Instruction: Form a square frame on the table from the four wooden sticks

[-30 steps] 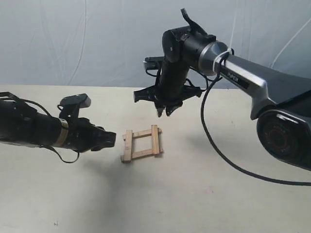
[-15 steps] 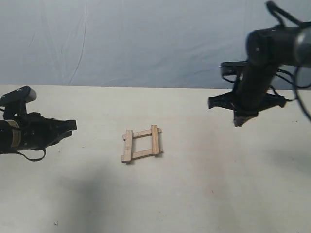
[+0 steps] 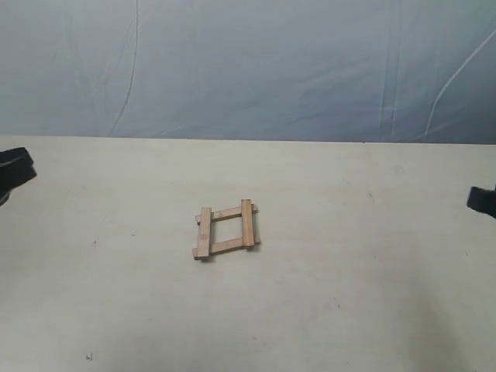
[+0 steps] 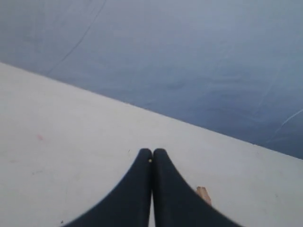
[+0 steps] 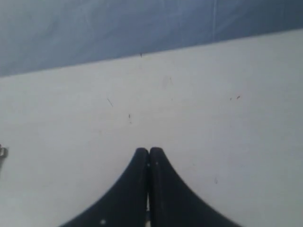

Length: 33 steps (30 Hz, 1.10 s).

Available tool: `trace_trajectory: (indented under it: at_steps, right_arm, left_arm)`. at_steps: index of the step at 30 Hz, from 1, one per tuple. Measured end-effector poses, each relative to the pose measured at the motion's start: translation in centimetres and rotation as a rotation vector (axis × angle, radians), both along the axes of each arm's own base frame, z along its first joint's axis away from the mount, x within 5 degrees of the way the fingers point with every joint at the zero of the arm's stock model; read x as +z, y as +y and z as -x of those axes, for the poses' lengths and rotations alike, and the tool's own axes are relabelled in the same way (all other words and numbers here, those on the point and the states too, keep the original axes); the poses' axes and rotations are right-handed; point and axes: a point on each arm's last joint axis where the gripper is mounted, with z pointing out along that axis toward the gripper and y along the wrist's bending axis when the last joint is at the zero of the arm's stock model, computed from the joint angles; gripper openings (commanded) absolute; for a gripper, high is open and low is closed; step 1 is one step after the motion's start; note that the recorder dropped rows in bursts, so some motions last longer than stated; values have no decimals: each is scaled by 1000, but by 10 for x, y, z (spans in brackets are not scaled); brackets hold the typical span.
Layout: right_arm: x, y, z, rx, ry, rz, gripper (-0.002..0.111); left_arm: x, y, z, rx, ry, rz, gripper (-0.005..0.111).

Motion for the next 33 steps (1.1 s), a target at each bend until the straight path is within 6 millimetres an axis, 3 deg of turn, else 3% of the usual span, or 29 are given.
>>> trace_trajectory:
  at_steps: [3,9,13,17,22,26,33]
  right_arm:
    - [-6,-3,35,-1,-120,-10,-1]
    - [-26,-9,87,-28,-314,-59,-1]
    - [-17,-13,108,-57,-452,-115,-1]
    - [-3,-15,125,-51,-621,-132,-1]
    - [4,-16,142,-45,-739,-146,-1]
    - [-12,-15,144,-54,-575,-109,-1]
    - [-47,-23,145,-83,-202,185,-1]
  left_arm:
    - [11,4,29,30,-70,-12,0]
    - [28,15,89,117,-227,-22,0]
    - [31,21,122,160,-336,0,0]
    - [30,25,142,193,-404,24,0]
    - [30,26,153,205,-450,37,0]
    - [30,27,154,209,-452,37,0]
    - [30,27,154,209,-451,37,0]
